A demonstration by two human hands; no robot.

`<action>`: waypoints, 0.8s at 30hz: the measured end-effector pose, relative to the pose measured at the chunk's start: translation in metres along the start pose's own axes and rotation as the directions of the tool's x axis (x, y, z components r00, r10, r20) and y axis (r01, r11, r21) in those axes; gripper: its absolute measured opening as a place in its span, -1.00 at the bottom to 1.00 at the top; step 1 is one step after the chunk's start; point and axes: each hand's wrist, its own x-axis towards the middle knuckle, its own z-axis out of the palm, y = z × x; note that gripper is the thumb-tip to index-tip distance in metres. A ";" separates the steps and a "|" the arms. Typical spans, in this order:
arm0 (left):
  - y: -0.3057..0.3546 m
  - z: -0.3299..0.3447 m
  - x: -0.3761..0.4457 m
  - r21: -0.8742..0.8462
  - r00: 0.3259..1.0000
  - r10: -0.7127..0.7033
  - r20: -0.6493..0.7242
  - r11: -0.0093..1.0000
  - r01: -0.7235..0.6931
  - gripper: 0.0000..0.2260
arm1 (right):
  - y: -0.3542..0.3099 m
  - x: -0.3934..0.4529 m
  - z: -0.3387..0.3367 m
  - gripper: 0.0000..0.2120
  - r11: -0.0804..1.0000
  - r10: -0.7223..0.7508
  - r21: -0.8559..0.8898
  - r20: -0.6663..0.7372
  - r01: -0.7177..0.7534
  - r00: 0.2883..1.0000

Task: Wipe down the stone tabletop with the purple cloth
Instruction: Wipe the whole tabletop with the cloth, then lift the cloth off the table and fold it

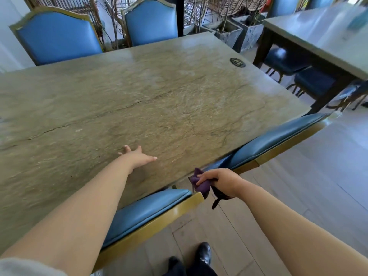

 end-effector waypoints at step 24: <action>0.135 0.027 -0.138 -0.941 0.776 0.577 -0.255 0.034 -0.335 -0.68 | -0.117 -0.047 -0.122 -0.78 0.116 -0.086 0.955 -0.266 0.274 0.960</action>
